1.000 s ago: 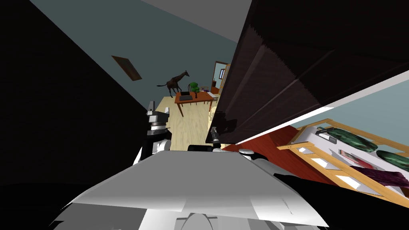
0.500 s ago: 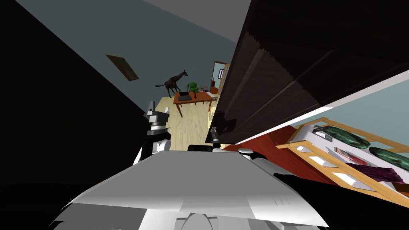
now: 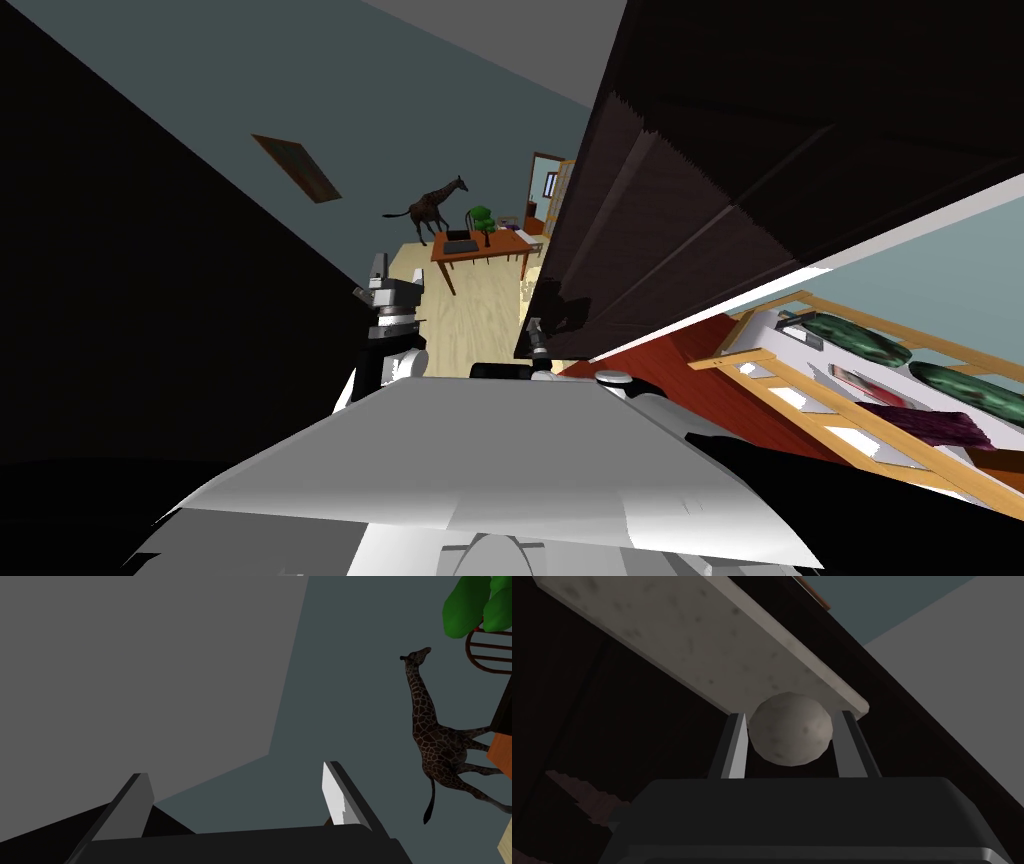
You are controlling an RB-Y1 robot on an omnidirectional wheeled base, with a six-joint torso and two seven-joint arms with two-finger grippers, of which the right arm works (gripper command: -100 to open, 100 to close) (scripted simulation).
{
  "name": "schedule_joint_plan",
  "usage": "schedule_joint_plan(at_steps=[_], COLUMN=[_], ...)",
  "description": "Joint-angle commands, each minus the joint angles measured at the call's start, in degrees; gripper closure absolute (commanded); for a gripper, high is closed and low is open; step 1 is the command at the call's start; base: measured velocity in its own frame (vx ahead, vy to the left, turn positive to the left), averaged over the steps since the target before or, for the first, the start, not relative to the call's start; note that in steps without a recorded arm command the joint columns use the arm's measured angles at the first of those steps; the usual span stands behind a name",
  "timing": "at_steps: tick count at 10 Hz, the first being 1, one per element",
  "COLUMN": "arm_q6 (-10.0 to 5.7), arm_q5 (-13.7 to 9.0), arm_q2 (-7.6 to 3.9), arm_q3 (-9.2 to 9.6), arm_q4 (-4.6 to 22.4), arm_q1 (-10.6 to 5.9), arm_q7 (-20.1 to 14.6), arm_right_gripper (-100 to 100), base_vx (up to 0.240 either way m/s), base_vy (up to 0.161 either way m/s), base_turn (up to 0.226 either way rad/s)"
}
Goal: Push the door open
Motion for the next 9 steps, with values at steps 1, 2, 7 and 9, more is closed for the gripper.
schedule_joint_plan(at_steps=[1,2,7,9], arm_q6=[0.53,0.53,1.53,1.77], arm_q5=[-0.8,-0.8,-2.5,-2.9], arm_q2=[-0.06,-0.06,0.37,0.48], arm_q3=[0.43,0.43,2.06,2.45], arm_q4=[0.3,0.3,0.6,0.6], arm_q1=[-0.45,-0.45,-1.42,-1.65], arm_q7=[-2.9,-3.7,-11.8,-14.8], arm_right_gripper=[100,100,100,100], base_vx=[0.048,0.035,0.044,0.036], base_vy=[0.018,0.016,0.011,0.015], base_turn=[-0.053,-0.019,-0.042,-0.032])
